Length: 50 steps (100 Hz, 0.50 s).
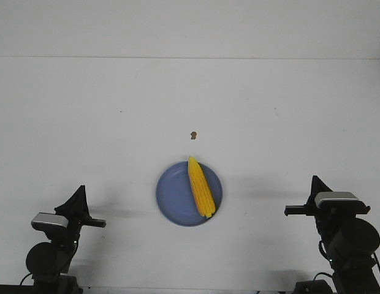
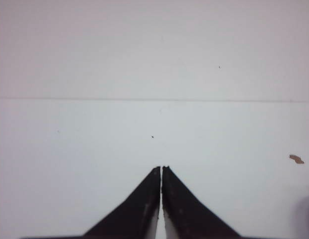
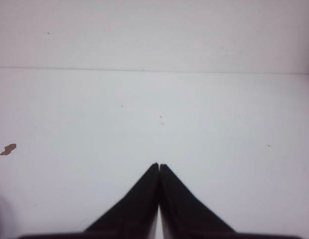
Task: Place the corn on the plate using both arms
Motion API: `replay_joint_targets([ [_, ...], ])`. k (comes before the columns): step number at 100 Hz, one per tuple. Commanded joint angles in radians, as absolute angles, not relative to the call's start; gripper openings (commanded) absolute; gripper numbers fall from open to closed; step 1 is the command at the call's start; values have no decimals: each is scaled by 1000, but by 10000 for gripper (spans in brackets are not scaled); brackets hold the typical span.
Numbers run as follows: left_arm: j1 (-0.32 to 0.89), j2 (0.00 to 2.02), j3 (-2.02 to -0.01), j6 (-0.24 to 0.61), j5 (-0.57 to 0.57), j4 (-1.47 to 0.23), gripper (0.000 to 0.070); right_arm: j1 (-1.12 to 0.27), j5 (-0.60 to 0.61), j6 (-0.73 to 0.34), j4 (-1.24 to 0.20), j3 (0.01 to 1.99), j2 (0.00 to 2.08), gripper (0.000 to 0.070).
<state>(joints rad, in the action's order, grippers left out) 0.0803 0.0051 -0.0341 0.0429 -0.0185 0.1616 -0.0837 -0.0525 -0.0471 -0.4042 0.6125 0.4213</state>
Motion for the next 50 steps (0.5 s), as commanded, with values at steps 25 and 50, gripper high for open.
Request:
replay_joint_targets([
  [25, 78, 3, -14, 42, -18, 183, 15, -85, -53, -36, -390, 622, 424, 1],
  [50, 78, 3, -14, 42, -18, 182, 15, -85, -53, -36, -390, 622, 424, 1],
])
